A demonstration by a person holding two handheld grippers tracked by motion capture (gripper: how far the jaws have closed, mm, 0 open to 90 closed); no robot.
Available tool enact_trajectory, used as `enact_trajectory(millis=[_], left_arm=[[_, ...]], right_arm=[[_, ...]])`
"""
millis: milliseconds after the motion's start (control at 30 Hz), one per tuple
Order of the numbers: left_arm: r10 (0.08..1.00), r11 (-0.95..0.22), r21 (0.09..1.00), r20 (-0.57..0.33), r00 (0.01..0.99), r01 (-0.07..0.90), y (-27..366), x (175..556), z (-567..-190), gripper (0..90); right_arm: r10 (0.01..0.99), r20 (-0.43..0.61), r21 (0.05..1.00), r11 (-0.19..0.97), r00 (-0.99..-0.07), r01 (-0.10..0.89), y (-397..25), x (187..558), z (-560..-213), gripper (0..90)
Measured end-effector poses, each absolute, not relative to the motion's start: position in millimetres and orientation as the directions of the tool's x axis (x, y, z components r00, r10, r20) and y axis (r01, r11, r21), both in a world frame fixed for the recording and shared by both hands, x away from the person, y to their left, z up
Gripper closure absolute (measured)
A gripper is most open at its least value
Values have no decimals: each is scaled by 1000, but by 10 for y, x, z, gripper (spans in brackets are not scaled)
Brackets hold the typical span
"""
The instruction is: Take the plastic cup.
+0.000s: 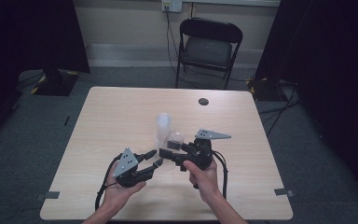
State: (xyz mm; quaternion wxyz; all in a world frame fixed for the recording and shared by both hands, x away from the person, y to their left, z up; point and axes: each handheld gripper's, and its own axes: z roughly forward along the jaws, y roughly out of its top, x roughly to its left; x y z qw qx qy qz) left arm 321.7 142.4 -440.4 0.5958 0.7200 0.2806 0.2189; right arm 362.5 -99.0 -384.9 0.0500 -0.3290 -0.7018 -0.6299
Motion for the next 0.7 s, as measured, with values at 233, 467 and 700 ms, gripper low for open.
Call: enact_trajectory(millis=[233, 467, 700], left_arm=[[654, -102, 990, -10, 757, 101, 1416, 3178, -4381, 647], [676, -91, 995, 30, 736, 43, 1368, 3119, -4365, 659], [716, -114, 992, 120, 688, -54, 1350, 3039, -4316, 674]], right_arm=[[355, 561, 809, -43, -748, 586, -970, 3648, -3888, 408], [327, 621, 768, -72, -712, 637, -982, 3663, -3918, 416], [319, 641, 750, -69, -698, 657, -939, 3648, -3930, 419]])
